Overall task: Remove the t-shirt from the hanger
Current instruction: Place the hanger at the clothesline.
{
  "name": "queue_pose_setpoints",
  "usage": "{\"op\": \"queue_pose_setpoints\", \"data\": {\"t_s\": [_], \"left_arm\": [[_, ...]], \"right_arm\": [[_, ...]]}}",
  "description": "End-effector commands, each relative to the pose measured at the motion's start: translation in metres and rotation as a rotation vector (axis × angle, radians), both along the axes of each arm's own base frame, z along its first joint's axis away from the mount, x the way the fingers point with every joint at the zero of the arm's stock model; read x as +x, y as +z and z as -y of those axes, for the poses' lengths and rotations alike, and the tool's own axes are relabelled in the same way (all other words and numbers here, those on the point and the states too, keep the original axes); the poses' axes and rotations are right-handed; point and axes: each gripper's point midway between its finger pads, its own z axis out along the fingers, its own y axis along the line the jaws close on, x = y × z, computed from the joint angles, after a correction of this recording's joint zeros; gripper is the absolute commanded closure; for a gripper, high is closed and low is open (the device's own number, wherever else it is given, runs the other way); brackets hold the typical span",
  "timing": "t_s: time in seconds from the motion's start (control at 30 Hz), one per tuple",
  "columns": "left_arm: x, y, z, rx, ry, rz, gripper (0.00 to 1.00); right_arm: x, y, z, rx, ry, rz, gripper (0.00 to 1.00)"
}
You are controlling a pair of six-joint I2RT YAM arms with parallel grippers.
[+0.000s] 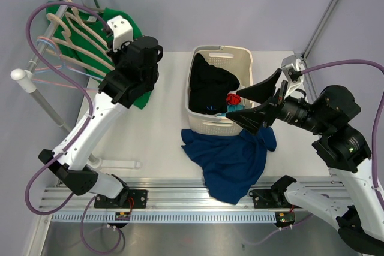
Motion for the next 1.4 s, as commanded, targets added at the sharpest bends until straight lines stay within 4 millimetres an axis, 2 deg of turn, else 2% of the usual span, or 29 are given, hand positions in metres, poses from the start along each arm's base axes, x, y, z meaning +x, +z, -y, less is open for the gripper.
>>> {"op": "queue_pose_setpoints", "data": {"t_s": [0.0,0.4,0.63,0.83,0.97,1.2,1.37], "left_arm": [[0.001,0.008,-0.014,-0.029,0.098,0.065,1.00],[0.012,-0.019,-0.017,0.010,0.131,0.014,1.00],[0.009,-0.018,-0.022,0.032,0.159,0.001,1.00],[0.020,-0.048,-0.027,0.054,0.175,-0.048,1.00],[0.036,-0.067,-0.033,0.009,0.134,-0.075,1.00],[0.036,-0.077,-0.034,0.010,0.146,-0.079,1.00],[0.049,-0.081,-0.040,-0.051,0.098,-0.086,1.00]], "right_arm": [[-0.004,0.007,-0.001,0.017,0.023,0.036,0.01],[-0.005,0.006,-0.002,0.013,0.032,0.034,0.01],[-0.010,0.008,0.000,0.018,0.040,0.044,0.00],[-0.014,0.010,0.001,0.024,0.052,0.052,0.00],[-0.017,0.010,0.002,0.026,0.055,0.056,0.00],[-0.015,0.008,0.001,0.022,0.055,0.055,0.01],[-0.018,0.006,0.003,0.022,0.058,0.058,0.00]]}}
